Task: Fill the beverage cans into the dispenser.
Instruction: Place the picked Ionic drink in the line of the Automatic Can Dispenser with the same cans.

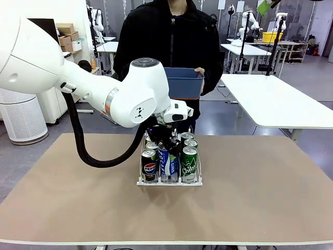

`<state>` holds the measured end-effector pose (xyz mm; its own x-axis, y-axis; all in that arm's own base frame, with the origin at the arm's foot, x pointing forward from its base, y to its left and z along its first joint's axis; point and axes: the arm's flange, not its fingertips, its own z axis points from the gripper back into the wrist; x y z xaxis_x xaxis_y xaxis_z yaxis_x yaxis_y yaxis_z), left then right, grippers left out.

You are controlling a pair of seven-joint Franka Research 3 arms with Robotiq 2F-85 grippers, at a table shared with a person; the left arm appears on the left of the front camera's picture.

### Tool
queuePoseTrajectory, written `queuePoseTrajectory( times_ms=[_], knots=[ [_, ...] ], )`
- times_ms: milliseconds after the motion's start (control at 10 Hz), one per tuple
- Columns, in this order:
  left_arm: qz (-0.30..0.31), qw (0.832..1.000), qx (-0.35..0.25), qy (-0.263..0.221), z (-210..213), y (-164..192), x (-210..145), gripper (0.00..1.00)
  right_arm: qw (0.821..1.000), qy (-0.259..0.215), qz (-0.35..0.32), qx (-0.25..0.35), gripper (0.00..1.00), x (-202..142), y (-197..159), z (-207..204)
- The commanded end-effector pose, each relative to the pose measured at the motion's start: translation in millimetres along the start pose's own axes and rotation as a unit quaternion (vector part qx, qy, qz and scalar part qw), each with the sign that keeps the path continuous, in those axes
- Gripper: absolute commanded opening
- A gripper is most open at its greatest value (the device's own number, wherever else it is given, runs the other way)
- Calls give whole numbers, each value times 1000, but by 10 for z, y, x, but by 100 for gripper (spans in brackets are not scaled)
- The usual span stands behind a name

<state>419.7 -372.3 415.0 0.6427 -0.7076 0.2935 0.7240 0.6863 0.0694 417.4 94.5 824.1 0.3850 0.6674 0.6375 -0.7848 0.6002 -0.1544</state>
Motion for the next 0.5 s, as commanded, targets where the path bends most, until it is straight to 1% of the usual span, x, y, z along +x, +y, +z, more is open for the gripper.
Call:
queuePoseTrajectory(
  times_ms=[0,200,400],
  knots=[
    [7,1000,-4,-29,-62,17,111,57,1000,0,-4,0,100,-19,8,0],
    [1,999,-21,-27,-165,-29,144,57,1000,0,-4,0,100,-19,8,0],
    [-1,999,-34,-10,-272,-83,151,57,1000,0,-4,0,100,-19,8,0]
  ],
)
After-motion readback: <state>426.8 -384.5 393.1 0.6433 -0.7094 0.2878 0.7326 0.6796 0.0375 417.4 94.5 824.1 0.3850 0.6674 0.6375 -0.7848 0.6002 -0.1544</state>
